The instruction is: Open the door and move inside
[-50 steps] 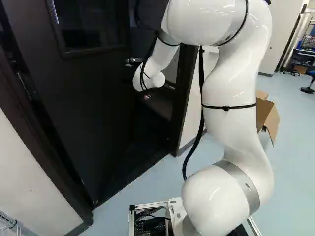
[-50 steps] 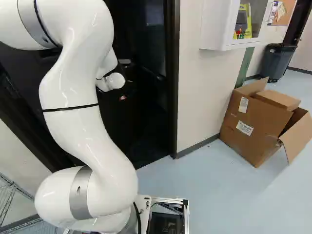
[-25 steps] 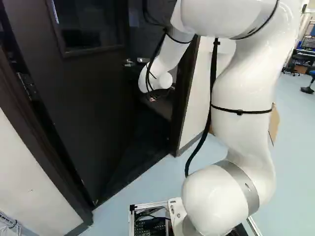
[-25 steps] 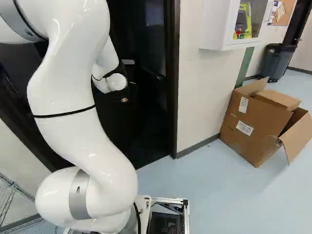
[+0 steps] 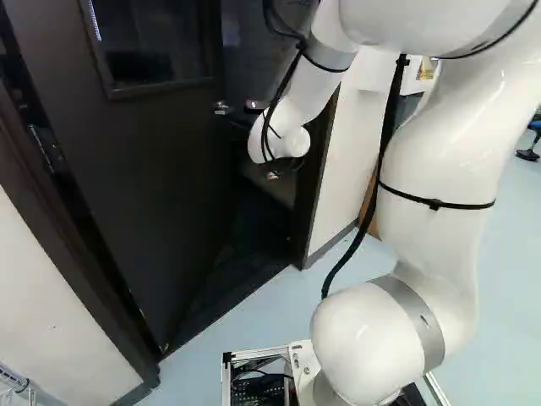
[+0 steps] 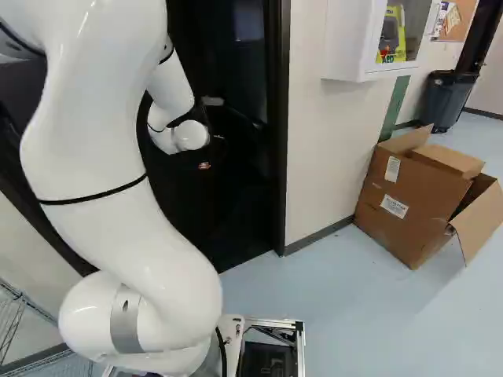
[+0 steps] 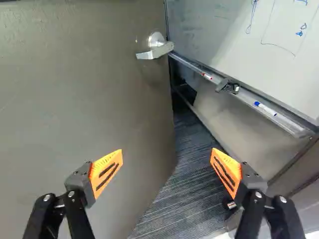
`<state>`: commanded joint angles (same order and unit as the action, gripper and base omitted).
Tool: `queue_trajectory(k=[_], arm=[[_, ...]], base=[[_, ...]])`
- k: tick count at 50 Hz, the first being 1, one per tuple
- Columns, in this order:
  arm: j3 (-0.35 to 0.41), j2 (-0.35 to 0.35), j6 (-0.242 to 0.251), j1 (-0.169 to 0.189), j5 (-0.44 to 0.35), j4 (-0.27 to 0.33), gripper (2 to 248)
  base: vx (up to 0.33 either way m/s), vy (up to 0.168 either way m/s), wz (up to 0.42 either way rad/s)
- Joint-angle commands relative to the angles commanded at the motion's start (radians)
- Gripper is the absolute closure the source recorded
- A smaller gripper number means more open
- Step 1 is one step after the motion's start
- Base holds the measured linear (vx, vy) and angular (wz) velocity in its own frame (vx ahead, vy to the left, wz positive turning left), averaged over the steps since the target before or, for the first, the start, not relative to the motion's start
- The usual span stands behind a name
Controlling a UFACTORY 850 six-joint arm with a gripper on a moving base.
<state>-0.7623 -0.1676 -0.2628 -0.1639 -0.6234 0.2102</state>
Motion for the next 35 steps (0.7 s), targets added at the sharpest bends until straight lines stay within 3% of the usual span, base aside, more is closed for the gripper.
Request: queue_trajectory(k=[35], arm=[[0.175,0.165,0.000,0.076,0.008,0.003,3]], base=[[0.000,0.000,0.000]])
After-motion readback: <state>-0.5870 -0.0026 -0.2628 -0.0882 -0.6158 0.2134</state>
